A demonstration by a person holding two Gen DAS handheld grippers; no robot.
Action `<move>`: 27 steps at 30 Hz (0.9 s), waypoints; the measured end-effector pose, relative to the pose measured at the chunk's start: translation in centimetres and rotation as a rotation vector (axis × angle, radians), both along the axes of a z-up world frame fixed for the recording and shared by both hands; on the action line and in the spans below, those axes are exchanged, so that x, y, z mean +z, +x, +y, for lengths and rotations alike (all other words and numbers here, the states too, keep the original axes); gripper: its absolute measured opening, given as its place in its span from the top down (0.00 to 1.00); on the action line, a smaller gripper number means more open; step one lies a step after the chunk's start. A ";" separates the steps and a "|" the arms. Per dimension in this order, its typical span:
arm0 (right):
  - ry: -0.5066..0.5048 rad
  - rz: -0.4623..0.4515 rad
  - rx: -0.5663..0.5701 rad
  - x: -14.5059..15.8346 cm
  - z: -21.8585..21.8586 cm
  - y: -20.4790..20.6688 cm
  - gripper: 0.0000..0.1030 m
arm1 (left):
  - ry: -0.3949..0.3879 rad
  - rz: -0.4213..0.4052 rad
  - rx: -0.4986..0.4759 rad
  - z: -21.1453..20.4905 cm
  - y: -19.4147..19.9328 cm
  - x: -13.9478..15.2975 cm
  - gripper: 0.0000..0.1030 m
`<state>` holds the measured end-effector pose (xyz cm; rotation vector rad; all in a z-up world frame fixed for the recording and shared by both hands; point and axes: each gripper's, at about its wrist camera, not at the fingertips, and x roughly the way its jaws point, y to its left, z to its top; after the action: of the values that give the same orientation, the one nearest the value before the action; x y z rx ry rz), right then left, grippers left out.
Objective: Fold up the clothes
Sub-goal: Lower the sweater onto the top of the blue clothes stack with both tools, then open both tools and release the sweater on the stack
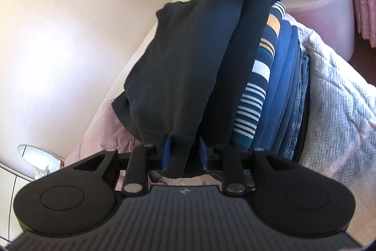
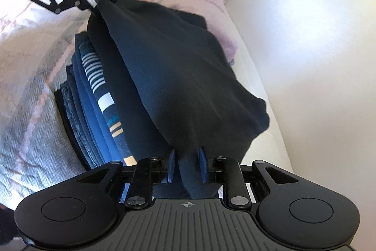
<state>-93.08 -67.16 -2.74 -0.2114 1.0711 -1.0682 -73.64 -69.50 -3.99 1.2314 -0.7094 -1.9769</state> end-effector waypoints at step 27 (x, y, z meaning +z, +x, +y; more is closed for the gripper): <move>0.169 -0.639 -0.494 -2.5 11.0 -0.7 0.26 | 0.273 0.447 0.420 9.0 2.1 0.5 0.09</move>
<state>-93.78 -56.19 -5.23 0.5297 0.6290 -1.3484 -71.51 -60.46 -3.54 0.9358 0.0428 -1.9232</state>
